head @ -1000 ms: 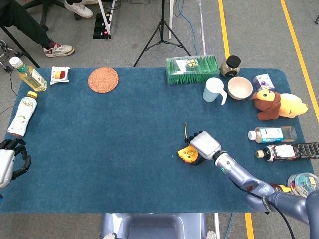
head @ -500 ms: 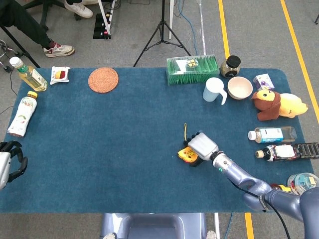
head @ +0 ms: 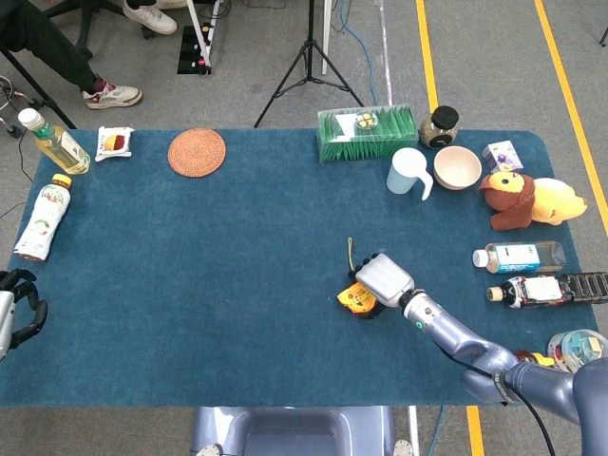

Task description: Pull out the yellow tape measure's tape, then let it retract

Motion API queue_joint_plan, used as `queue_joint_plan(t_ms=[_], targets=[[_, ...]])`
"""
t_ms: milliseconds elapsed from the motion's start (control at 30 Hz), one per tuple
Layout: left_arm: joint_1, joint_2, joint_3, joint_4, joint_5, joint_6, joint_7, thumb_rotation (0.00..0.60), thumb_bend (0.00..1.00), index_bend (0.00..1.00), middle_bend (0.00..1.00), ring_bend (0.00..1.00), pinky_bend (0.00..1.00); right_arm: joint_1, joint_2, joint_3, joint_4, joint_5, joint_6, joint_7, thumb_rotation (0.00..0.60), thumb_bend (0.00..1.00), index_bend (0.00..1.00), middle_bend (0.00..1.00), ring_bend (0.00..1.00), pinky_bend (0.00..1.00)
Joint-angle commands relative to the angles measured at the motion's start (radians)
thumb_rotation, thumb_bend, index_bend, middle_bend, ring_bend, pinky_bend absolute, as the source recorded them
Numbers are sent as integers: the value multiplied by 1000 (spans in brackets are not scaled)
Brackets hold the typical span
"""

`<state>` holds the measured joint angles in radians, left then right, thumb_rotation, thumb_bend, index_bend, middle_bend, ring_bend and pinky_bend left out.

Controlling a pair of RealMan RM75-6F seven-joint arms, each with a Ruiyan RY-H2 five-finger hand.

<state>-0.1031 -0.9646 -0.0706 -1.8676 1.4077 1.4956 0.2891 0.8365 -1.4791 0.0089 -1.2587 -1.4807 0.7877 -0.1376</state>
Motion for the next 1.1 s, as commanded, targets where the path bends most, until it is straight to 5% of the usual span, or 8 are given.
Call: queue_joint_plan(t_ms=[33, 267, 667, 1100], targets=[[1, 0, 0, 0, -1, 1, 0, 600, 238, 552, 369, 308, 368, 4, 1, 4, -2, 0, -2, 5, 355, 125, 385, 460, 420, 397], [3, -3, 2, 4, -4, -1, -2, 600, 238, 553, 369, 308, 368, 6, 1, 7, 13, 6, -14, 18, 358, 122, 473, 538, 507, 458], [-10, -12, -3, 5, -6, -19, 3, 600, 238, 552, 369, 308, 368, -35, 32, 7, 39, 52, -6, 31, 358, 122, 477, 542, 502, 466], [-6, -8, -1, -7, -1, -6, 15, 600, 238, 552, 369, 308, 362, -28, 36, 11, 48, 55, -33, 40, 356, 121, 333, 427, 379, 370]])
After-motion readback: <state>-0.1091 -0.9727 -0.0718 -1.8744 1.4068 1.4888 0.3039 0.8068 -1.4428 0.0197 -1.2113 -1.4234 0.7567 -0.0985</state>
